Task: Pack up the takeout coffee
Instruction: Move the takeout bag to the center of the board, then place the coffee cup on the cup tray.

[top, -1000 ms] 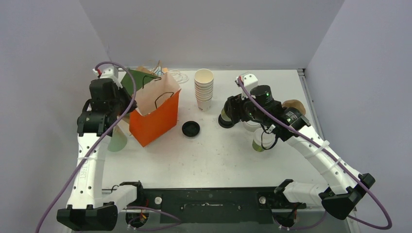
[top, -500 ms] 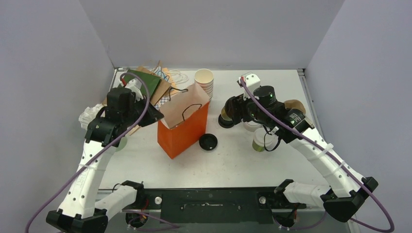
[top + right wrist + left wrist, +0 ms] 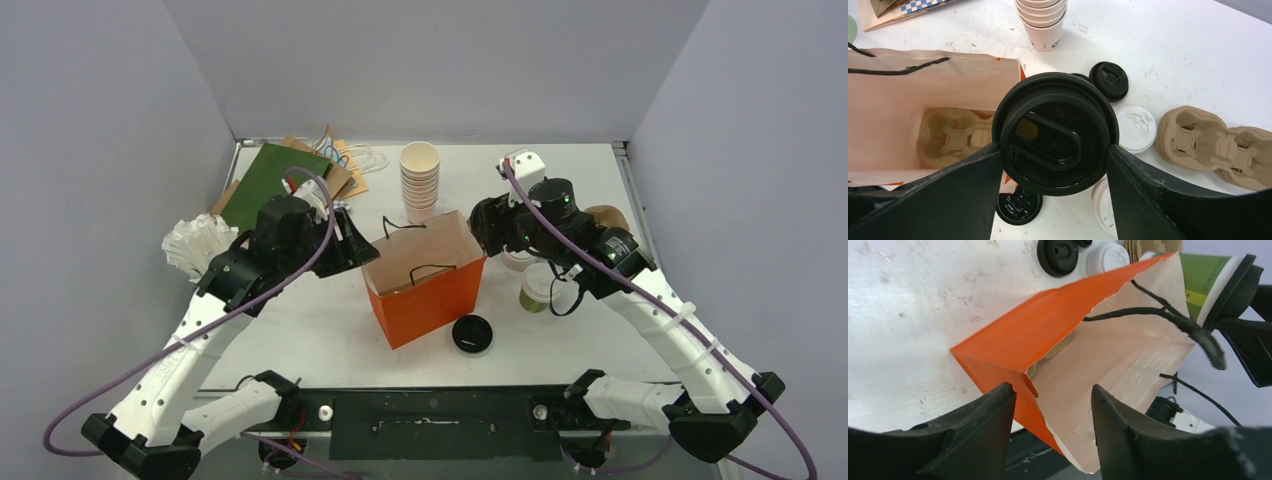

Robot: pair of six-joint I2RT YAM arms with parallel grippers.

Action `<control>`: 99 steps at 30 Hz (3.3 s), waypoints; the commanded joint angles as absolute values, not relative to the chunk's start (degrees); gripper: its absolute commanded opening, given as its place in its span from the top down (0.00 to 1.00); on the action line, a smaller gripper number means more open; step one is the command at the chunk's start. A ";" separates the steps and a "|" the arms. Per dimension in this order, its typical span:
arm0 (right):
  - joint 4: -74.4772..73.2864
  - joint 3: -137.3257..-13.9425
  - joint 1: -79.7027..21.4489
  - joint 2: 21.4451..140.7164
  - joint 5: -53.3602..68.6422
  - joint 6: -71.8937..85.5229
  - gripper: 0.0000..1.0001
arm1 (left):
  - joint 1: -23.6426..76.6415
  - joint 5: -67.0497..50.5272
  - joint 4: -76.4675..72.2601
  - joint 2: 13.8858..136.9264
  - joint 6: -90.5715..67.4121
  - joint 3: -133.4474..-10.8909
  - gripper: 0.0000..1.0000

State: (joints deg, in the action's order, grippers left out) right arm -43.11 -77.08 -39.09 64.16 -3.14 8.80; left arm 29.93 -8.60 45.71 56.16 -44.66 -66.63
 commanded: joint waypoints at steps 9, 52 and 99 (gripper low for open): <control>-50.60 -85.61 -38.85 62.08 -10.04 9.93 0.42 | 30.06 -5.31 38.91 57.69 -14.82 -78.45 0.39; -54.67 -101.53 -41.97 74.95 20.76 8.87 0.54 | 32.47 -18.30 27.91 64.76 2.55 -74.86 1.00; 24.30 -34.04 -87.35 63.92 -40.54 -17.98 0.63 | 39.70 -29.51 -0.17 45.94 -20.38 -44.36 1.00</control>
